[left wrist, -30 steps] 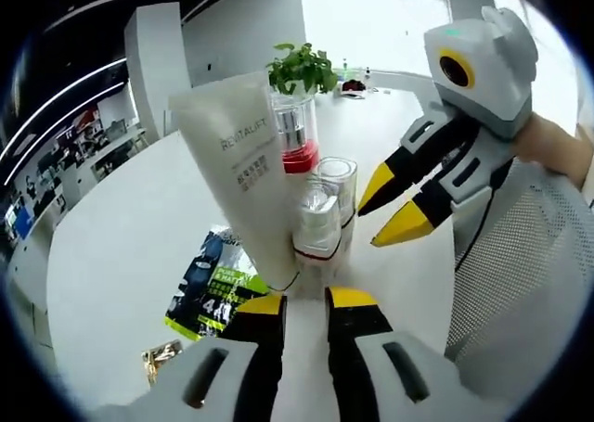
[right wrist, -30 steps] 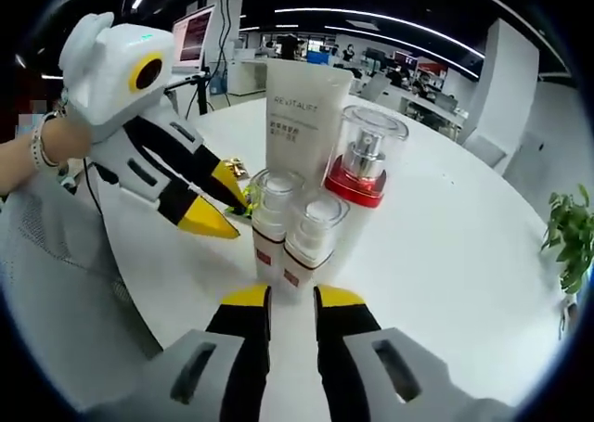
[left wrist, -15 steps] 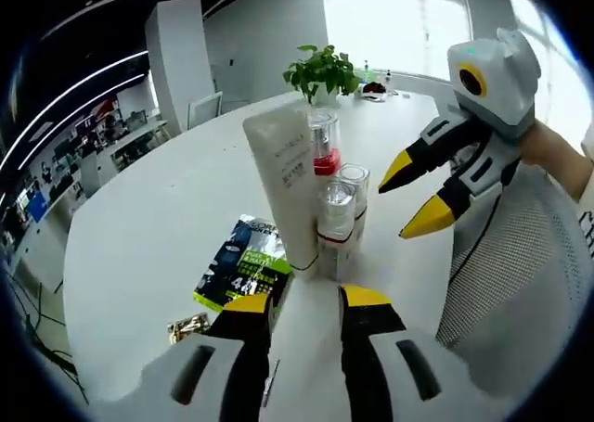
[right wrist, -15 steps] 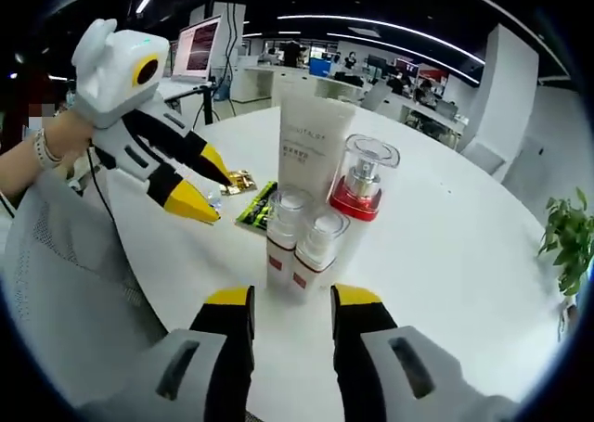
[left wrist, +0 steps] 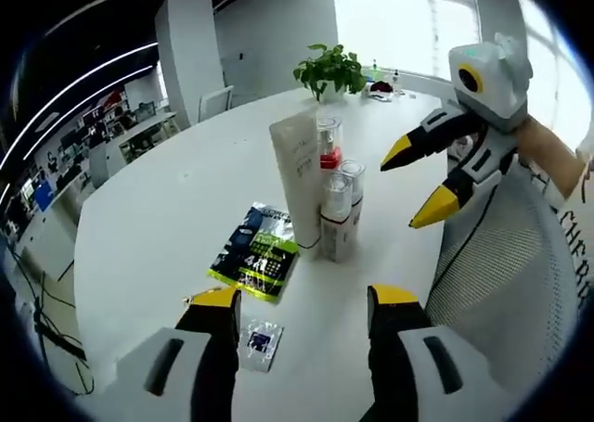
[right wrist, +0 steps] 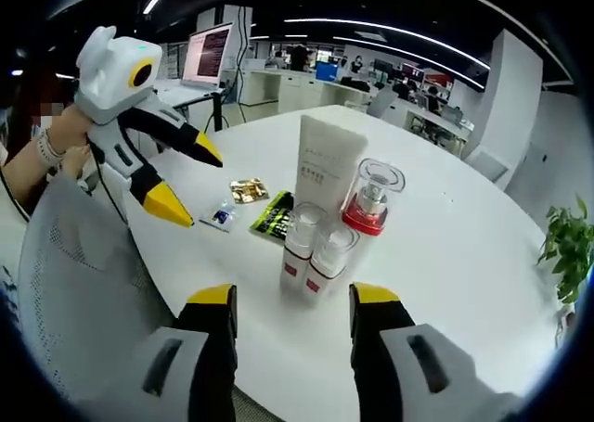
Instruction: Arrange the skincare products in the storage area until every visible bottle or jar stands upright without overlapping.
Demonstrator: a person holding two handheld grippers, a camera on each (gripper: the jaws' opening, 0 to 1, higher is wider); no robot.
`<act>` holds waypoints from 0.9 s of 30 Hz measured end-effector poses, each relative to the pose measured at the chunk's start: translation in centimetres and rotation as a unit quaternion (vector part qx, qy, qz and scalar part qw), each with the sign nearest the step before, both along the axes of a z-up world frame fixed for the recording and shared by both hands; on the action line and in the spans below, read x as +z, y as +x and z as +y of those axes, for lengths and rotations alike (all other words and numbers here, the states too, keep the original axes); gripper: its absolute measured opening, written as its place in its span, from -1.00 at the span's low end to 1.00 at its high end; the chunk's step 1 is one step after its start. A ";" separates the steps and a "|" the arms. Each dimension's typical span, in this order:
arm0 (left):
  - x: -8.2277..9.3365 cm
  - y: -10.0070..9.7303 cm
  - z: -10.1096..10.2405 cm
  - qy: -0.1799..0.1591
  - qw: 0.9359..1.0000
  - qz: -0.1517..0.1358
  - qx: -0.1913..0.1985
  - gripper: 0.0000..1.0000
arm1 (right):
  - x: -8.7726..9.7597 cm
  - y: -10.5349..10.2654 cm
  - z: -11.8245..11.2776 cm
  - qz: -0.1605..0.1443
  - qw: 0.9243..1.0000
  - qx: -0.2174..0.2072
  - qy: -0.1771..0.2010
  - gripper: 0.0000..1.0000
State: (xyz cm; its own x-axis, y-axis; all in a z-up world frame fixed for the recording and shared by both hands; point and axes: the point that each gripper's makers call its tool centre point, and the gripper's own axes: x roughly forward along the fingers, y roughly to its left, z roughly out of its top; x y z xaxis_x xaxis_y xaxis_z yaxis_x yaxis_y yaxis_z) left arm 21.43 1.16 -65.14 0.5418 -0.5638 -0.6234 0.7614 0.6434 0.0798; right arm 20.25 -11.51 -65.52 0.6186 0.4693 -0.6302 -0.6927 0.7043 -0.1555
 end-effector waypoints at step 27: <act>1.8 -2.4 3.8 0.001 0.999 0.002 0.039 0.65 | 2.4 -0.9 0.9 -0.013 1.000 0.013 0.013 0.70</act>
State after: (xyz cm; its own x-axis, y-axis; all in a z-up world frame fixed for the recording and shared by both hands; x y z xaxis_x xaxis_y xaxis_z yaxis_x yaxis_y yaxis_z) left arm 19.00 4.98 -63.31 0.5805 -0.5192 -0.6273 0.7100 0.7000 0.0776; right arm 19.35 -10.57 -63.11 0.6225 0.5010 -0.6013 -0.7063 0.6905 -0.1560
